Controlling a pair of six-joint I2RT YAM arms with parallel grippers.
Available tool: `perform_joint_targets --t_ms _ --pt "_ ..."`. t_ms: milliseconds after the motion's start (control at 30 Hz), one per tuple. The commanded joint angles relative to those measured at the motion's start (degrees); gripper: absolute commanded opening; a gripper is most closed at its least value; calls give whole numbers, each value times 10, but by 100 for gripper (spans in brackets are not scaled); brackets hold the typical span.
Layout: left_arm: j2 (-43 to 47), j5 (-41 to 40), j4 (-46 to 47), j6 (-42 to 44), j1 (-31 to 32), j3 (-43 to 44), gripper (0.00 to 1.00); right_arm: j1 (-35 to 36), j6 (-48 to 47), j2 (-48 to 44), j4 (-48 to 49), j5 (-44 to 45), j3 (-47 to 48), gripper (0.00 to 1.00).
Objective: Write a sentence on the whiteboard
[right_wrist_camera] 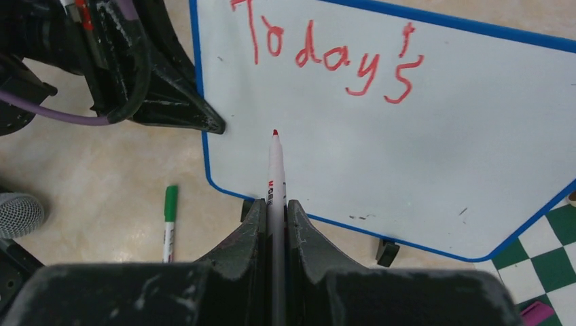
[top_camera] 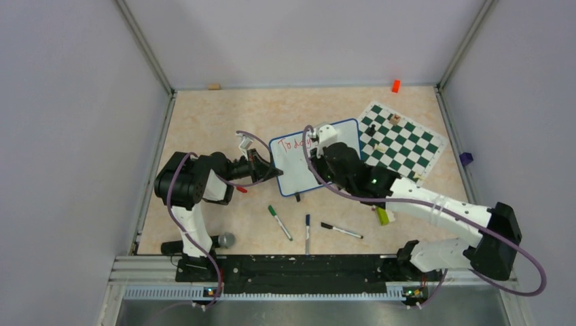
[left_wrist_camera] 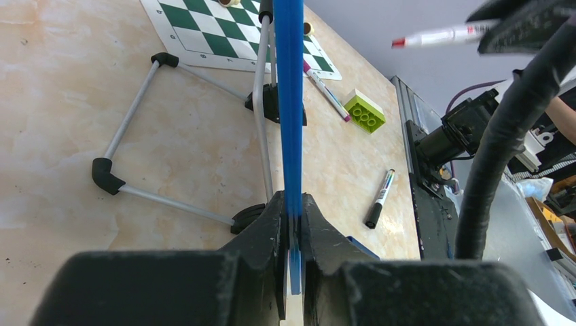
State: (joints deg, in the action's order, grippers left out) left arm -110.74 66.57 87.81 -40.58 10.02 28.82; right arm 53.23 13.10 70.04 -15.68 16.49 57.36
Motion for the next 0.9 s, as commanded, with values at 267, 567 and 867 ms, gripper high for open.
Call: perform_joint_targets --t_ms 267,567,867 --pt "14 17 50 11 -3 -2 0 55 14 99 34 98 60 0" --pt "8 17 50 10 -2 1 0 55 5 119 64 96 73 0" --pt "9 17 50 12 -3 -1 0 54 -8 143 66 96 91 0"
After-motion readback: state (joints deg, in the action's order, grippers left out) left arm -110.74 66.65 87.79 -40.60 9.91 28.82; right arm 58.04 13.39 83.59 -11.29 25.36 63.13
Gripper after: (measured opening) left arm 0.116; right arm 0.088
